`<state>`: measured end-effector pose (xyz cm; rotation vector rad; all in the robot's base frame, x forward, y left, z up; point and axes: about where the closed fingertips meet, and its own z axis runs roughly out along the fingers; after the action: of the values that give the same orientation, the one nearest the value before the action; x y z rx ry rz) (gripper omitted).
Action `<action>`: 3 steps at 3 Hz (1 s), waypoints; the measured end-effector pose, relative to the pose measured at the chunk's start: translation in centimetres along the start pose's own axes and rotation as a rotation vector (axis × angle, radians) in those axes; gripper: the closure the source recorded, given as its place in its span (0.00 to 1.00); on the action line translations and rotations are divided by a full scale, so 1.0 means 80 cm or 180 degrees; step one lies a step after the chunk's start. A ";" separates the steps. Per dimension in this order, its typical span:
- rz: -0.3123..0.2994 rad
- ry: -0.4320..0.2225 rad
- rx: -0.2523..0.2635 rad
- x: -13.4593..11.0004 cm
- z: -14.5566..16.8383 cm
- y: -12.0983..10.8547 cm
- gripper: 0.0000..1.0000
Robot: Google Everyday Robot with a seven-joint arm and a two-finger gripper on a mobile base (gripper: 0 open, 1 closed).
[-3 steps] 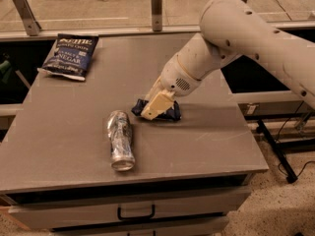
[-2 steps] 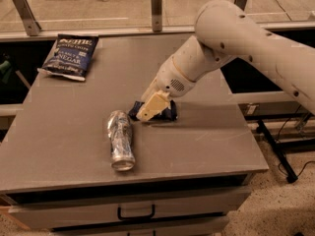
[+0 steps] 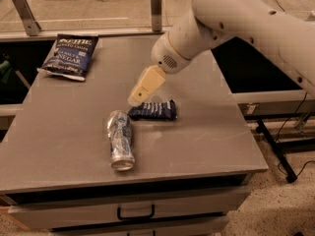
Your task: Move rxbar blueberry near redbull can
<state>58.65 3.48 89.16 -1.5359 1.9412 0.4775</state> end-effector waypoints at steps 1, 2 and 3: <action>-0.0123 -0.0053 0.0746 -0.042 -0.080 -0.029 0.00; -0.0121 -0.0053 0.0741 -0.041 -0.080 -0.029 0.00; -0.0111 -0.0139 0.0723 -0.032 -0.097 -0.041 0.00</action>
Offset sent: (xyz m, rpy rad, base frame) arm 0.0124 -0.0194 0.0570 -0.0182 -0.1604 -0.1095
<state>60.32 -0.32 96.93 -1.4000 1.8619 0.2629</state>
